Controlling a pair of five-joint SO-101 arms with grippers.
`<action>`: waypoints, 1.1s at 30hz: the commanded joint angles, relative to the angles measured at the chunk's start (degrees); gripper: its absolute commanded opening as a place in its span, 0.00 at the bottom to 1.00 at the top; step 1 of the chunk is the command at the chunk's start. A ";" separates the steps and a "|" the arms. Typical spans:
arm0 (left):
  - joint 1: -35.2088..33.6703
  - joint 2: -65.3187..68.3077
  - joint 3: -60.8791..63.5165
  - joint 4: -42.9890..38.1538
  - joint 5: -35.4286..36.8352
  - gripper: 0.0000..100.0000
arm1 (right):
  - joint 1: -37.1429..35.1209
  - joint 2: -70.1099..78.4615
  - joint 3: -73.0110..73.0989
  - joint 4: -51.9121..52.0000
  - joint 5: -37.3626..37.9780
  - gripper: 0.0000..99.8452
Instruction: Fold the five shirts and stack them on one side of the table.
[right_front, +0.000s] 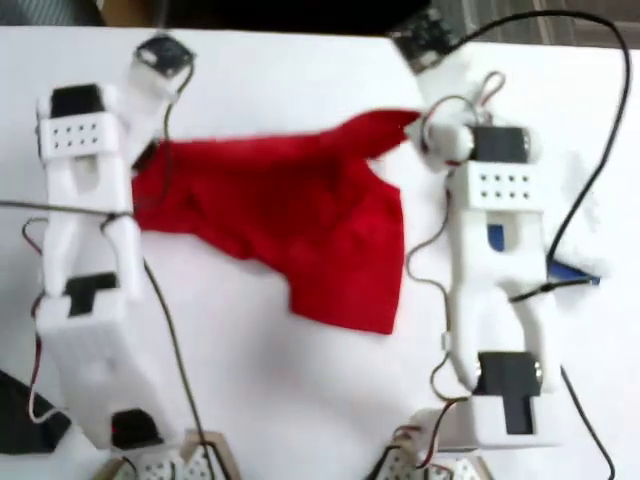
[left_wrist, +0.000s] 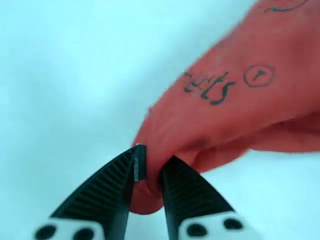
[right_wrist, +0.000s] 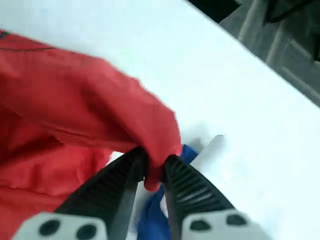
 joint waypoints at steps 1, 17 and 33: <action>-0.18 2.55 -5.23 3.60 -0.70 0.03 | -0.92 -0.04 -0.18 1.80 -0.35 0.02; -0.26 5.80 -7.25 4.31 -0.26 0.21 | -1.89 0.04 7.74 -2.86 -0.18 0.02; -2.37 5.71 -22.11 17.49 -4.66 0.23 | -0.48 0.04 10.46 -11.65 -0.44 0.02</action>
